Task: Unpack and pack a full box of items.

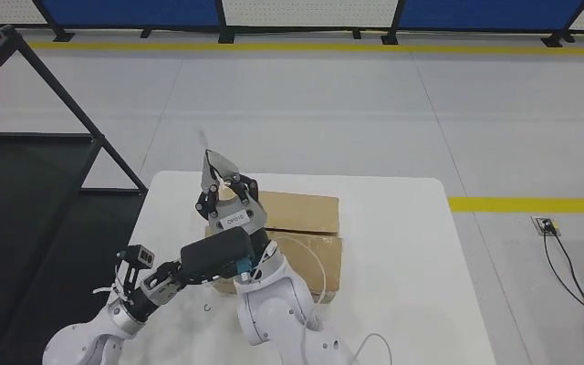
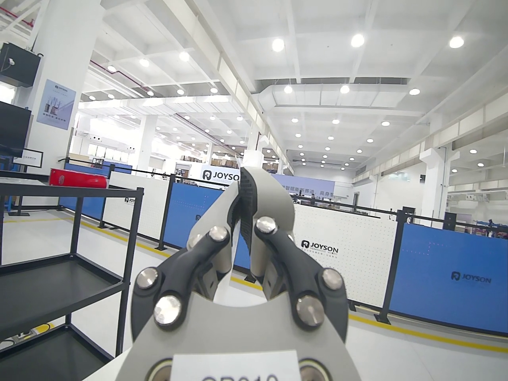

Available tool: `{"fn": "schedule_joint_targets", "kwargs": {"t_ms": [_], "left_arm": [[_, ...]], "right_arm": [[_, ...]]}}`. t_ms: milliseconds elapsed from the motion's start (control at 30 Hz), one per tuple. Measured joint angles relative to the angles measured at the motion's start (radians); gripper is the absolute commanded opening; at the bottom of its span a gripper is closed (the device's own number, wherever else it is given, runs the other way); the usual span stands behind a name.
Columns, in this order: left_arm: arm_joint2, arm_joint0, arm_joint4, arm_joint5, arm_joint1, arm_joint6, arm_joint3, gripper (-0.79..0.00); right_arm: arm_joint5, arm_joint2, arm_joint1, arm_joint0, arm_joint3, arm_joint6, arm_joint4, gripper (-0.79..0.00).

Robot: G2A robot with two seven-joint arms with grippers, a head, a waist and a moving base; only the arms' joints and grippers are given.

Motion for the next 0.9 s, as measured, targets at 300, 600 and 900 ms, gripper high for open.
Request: {"fn": "schedule_joint_targets", "kwargs": {"t_ms": [300, 600, 900], "left_arm": [[0.069, -0.038, 0.088, 0.052, -0.006, 0.111, 0.003, -0.785], [0.077, -0.049, 0.098, 0.082, -0.005, 0.130, 0.014, -0.785], [0.065, -0.045, 0.068, 0.072, -0.005, 0.145, 0.012, -0.785]], "right_arm": [[-0.021, -0.008, -0.005, -0.003, 0.000, -0.017, -0.013, -0.785], [-0.022, -0.017, -0.014, 0.021, 0.022, -0.078, -0.017, -0.785], [0.008, -0.023, -0.026, 0.030, 0.021, -0.104, -0.010, -0.785]]}}
